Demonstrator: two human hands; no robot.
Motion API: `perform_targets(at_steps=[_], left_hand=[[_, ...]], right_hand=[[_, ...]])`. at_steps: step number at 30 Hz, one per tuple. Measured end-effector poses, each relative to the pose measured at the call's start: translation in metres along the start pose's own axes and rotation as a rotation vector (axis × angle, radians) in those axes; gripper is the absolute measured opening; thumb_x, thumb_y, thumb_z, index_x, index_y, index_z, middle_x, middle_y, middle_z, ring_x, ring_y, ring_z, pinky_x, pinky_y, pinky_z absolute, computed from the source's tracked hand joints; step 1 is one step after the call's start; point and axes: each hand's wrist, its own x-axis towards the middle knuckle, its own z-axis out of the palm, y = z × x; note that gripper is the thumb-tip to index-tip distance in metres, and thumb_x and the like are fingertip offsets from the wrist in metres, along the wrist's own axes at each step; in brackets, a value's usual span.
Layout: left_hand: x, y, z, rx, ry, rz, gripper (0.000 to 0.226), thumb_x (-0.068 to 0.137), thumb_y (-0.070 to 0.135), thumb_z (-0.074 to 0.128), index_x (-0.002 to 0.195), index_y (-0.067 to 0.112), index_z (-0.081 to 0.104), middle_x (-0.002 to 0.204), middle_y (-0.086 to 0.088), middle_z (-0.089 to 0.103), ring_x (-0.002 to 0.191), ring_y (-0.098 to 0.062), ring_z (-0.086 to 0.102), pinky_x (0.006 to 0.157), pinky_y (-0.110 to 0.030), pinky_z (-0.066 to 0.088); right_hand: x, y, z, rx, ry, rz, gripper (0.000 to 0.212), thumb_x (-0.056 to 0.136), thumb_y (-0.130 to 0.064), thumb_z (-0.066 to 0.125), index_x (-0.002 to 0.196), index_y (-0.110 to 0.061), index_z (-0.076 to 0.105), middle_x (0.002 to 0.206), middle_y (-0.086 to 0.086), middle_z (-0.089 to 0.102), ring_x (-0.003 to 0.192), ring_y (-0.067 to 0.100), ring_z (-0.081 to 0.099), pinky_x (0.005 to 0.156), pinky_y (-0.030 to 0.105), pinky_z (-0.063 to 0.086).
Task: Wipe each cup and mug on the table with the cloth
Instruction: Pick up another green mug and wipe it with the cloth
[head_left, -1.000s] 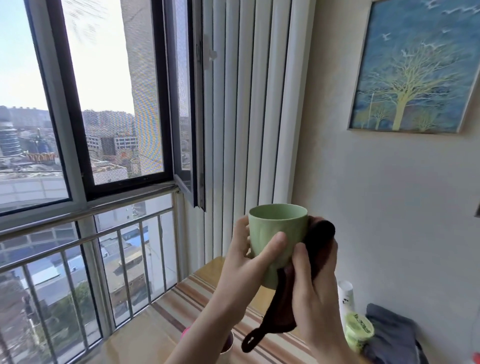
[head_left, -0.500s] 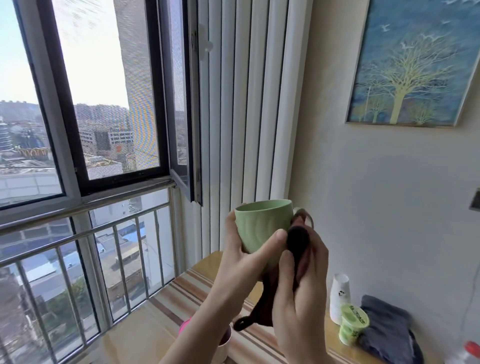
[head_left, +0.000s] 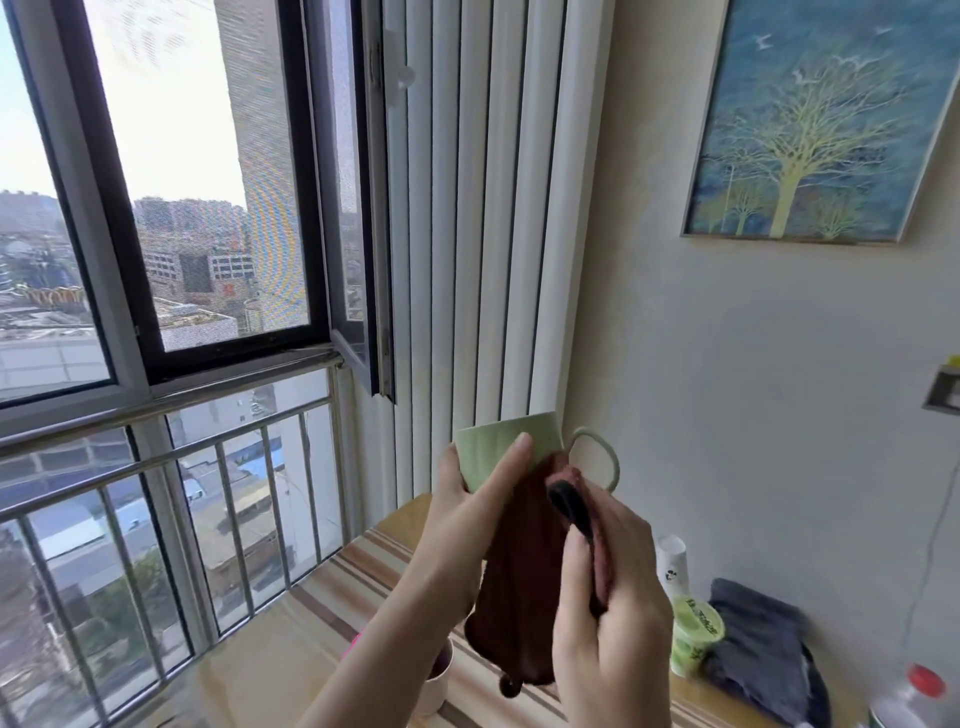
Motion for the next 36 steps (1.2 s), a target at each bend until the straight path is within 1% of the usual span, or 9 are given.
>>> perform_targets(at_steps=[3,7,11,16,22,26,29,33,36], left_hand=[[0.004,-0.003,-0.003,-0.004,0.024,0.011,0.062,0.060,0.047,0.078,0.113,0.021,0.057,0.104,-0.010,0.075,0.082,-0.014,0.078,0.066,-0.030,0.063],[0.004,-0.011,-0.008,0.026,-0.020,-0.014,0.056,0.073,0.048,0.082,0.117,0.024,0.056,0.113,-0.011,0.072,0.092,-0.017,0.074,0.072,-0.034,0.064],[0.003,-0.020,-0.007,0.050,-0.039,-0.003,0.053,0.072,0.046,0.075,0.116,0.024,0.057,0.112,-0.011,0.071,0.090,-0.016,0.074,0.074,-0.036,0.064],[0.002,-0.022,-0.014,0.052,-0.049,0.000,0.049,0.072,0.044,0.074,0.115,0.025,0.057,0.112,-0.012,0.072,0.090,-0.018,0.075,0.075,-0.037,0.064],[0.006,-0.024,-0.011,-0.020,0.021,-0.022,0.060,0.073,0.050,0.081,0.119,0.021,0.057,0.113,-0.014,0.073,0.090,-0.018,0.075,0.074,-0.036,0.063],[0.007,-0.023,-0.011,-0.048,0.008,-0.029,0.064,0.062,0.050,0.077,0.116,0.022,0.058,0.110,-0.013,0.074,0.086,-0.017,0.076,0.072,-0.036,0.063],[0.007,-0.024,-0.008,-0.076,0.001,-0.027,0.062,0.063,0.051,0.075,0.116,0.023,0.061,0.102,-0.008,0.077,0.083,-0.014,0.076,0.069,-0.032,0.062],[0.011,-0.021,-0.009,-0.101,0.041,-0.058,0.067,0.067,0.058,0.072,0.123,0.021,0.064,0.111,-0.012,0.077,0.094,-0.019,0.074,0.070,-0.027,0.061],[0.018,-0.015,-0.016,-0.113,0.088,-0.117,0.078,0.067,0.064,0.079,0.128,0.019,0.061,0.118,-0.013,0.075,0.106,-0.024,0.073,0.083,-0.036,0.061]], right_hand=[[0.007,-0.003,-0.021,0.136,0.195,0.336,0.038,0.084,-0.045,0.045,0.110,-0.027,0.067,0.091,-0.015,0.074,0.092,-0.025,0.057,0.081,-0.005,0.036],[0.036,0.008,-0.037,0.081,0.287,0.570,0.047,0.085,-0.048,0.043,0.111,-0.017,0.067,0.092,-0.010,0.064,0.080,-0.013,0.052,0.068,0.001,0.036],[0.064,0.018,-0.029,-0.073,0.048,0.548,0.018,0.099,-0.038,0.048,0.097,-0.022,0.053,0.091,-0.001,0.053,0.071,-0.008,0.052,0.060,-0.006,0.036],[0.085,0.033,-0.029,-0.178,-0.254,0.626,0.039,0.102,-0.042,0.035,0.120,-0.020,0.061,0.106,0.008,0.062,0.089,0.022,0.057,0.076,0.024,0.038],[0.050,0.016,-0.020,0.320,-0.371,0.688,0.045,0.094,-0.056,0.043,0.100,-0.022,0.072,0.084,-0.018,0.077,0.082,-0.004,0.070,0.073,0.014,0.051],[0.036,0.028,-0.012,0.487,-0.230,0.708,0.040,0.095,-0.054,0.043,0.112,-0.033,0.072,0.113,-0.010,0.075,0.111,0.007,0.068,0.096,0.034,0.054],[0.028,0.028,-0.005,0.271,-0.092,0.518,0.030,0.093,-0.020,0.060,0.116,-0.039,0.068,0.118,-0.023,0.070,0.112,-0.003,0.065,0.097,0.018,0.051],[0.009,0.030,-0.003,0.213,0.024,0.468,0.033,0.092,-0.013,0.061,0.123,-0.024,0.068,0.112,-0.023,0.072,0.106,-0.002,0.068,0.092,0.016,0.053],[0.008,0.034,-0.007,0.302,0.080,0.578,0.030,0.096,-0.012,0.057,0.107,-0.035,0.072,0.102,-0.024,0.075,0.102,0.000,0.070,0.090,0.015,0.053]])
